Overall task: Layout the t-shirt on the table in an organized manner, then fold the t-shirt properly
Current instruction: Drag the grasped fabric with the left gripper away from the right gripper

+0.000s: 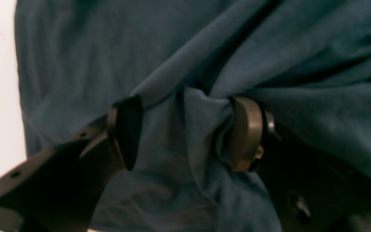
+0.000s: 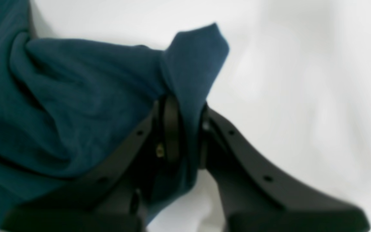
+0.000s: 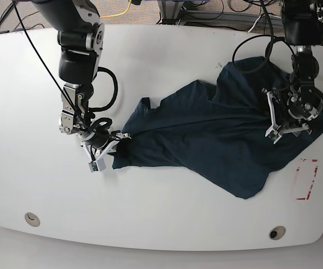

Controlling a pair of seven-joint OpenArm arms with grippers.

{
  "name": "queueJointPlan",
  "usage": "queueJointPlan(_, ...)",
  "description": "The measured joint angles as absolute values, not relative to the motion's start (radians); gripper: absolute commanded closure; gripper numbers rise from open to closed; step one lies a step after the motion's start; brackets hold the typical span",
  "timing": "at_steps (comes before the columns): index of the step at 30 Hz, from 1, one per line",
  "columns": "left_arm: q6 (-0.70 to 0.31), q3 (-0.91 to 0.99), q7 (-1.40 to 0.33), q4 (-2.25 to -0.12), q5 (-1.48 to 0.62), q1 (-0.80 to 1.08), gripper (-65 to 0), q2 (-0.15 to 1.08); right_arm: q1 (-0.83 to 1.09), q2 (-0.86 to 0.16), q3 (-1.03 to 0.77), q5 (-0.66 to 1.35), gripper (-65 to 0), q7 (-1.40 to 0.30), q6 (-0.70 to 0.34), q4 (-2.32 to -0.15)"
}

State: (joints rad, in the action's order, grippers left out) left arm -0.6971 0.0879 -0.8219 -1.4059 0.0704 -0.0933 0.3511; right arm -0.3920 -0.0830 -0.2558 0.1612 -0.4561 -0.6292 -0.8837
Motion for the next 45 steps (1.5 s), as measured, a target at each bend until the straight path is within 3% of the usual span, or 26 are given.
queueJointPlan(8,-0.703,0.059,-0.897,-1.364,0.096,-0.191,-38.5,0.347,-0.389,-0.083,-0.256,0.163,-6.8,-0.453,-0.629,-0.884)
queueJointPlan(17,-0.703,0.073,-1.110,-1.653,0.095,-0.205,-38.5,0.347,-0.381,-0.080,-0.256,0.162,-7.0,-0.449,-0.629,-0.896)
queueJointPlan(28,-0.704,0.111,-1.240,-1.982,-0.094,0.044,-38.5,0.344,-0.381,-0.075,-0.257,0.164,-7.0,-0.451,-0.629,-0.897)
queueJointPlan(45,-0.698,0.233,-1.239,-1.986,-0.226,0.325,-38.5,0.342,-0.381,-0.067,-0.256,0.162,-7.0,-0.452,-0.629,-0.897)
